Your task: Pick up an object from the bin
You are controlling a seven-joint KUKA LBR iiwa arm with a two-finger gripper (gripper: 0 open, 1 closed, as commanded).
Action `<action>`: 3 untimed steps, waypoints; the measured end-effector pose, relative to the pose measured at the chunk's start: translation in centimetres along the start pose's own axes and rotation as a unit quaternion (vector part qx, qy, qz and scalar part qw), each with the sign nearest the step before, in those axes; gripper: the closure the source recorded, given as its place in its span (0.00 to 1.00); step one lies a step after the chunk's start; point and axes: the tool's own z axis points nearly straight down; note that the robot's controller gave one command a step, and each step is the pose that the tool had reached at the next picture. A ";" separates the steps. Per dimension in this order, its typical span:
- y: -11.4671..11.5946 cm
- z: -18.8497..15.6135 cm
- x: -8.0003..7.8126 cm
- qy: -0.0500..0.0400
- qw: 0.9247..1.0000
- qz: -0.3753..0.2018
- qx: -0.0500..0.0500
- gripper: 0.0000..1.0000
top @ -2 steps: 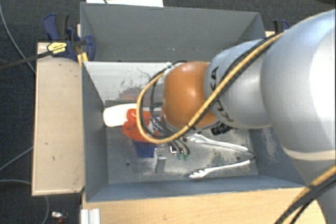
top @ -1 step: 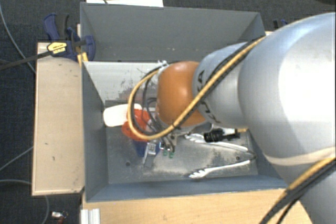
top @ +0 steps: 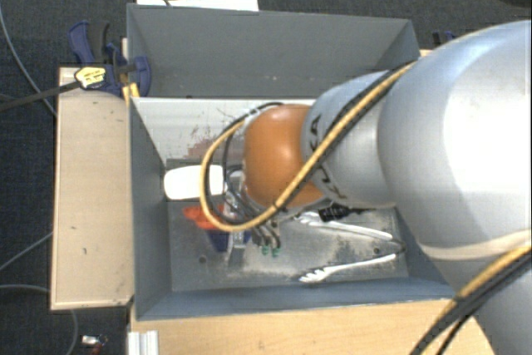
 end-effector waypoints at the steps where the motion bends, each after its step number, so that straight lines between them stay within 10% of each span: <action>1: 0.0 0.0 0.0 0.000 1.000 0.002 0.000 1.00; 3: 0.0 0.0 0.0 0.000 1.000 0.004 0.000 1.00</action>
Offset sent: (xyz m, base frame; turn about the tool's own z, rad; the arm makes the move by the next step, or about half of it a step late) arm 0.0000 0.0000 0.0000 0.0000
